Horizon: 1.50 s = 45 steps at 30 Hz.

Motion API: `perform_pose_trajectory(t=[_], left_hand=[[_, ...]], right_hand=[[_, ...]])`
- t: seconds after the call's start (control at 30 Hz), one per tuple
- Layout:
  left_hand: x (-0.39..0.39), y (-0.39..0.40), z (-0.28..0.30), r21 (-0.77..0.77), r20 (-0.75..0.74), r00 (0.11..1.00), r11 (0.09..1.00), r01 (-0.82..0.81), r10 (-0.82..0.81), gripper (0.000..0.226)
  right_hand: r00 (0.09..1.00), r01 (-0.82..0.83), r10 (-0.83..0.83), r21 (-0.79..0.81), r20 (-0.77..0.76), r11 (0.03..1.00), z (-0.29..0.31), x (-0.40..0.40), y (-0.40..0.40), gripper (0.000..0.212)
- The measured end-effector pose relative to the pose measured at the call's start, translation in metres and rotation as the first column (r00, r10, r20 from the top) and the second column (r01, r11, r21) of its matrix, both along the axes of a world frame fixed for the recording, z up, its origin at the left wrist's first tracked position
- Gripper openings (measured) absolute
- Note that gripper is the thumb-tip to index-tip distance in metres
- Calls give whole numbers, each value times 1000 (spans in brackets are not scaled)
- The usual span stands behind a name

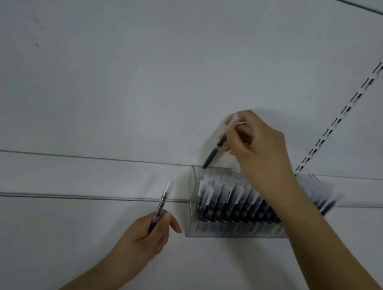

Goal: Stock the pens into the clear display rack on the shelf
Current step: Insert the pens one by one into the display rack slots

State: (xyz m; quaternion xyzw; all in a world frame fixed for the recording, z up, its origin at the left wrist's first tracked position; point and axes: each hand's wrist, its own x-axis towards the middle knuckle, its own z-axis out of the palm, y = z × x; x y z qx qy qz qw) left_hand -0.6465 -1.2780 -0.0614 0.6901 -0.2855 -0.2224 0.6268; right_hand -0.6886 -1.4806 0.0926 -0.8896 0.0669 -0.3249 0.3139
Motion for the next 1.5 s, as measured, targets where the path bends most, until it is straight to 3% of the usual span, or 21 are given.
perform_pose_trajectory(t=[0.17,0.33,0.43,0.57,0.67,0.77,0.83,0.93,1.0,1.1,1.23,1.3,1.4,1.5], left_hand=[[-1,1,2,-23,-31,999,1000,11,-12,38],[-3,1,2,-19,-7,1000,1000,13,-13,40],[-2,0,2,-21,-4,1000,1000,18,-18,41],[-1,0,1,-24,4,1000,1000,15,-15,40],[-1,1,2,-30,-1,1000,999,15,-15,39],[-1,0,5,-39,-19,1000,999,8,-9,40],[-2,0,8,-65,-27,1000,998,3,-5,37],[-5,2,11,-51,29,999,998,25,-24,35],[-7,4,14,-21,54,998,999,32,-31,36],[-5,5,14,34,123,992,999,1,-5,31],[8,4,-2,171,367,927,974,-150,78,8],[15,6,-16,274,551,833,931,-240,52,6],[16,7,-33,382,732,681,837,-391,-16,35],[12,4,-37,415,809,584,772,-482,-70,48]], right_hand=[[979,7,-35,-137,-199,991,-7,11,5,11],[975,95,-133,-206,-177,974,-8,14,10,24],[953,106,-184,-304,-241,947,-5,12,15,28],[877,139,-332,-477,-348,868,-11,18,17,45],[858,211,-421,-546,-294,811,-7,12,21,52],[934,222,-311,-398,-176,890,-5,-9,36,43],[968,42,-93,-215,-235,976,-12,-20,55,40],[909,-151,90,-119,-407,981,-38,-23,78,41],[911,-185,145,-70,-387,980,-49,-20,82,31],[925,-211,241,130,-295,969,-45,-21,79,15],[984,-137,154,169,-94,976,-9,-27,56,8],[996,-59,47,158,75,986,9,-28,36,9],[980,22,-37,77,193,997,22,-24,13,11],[991,27,-33,53,129,998,18,-16,1,9]])
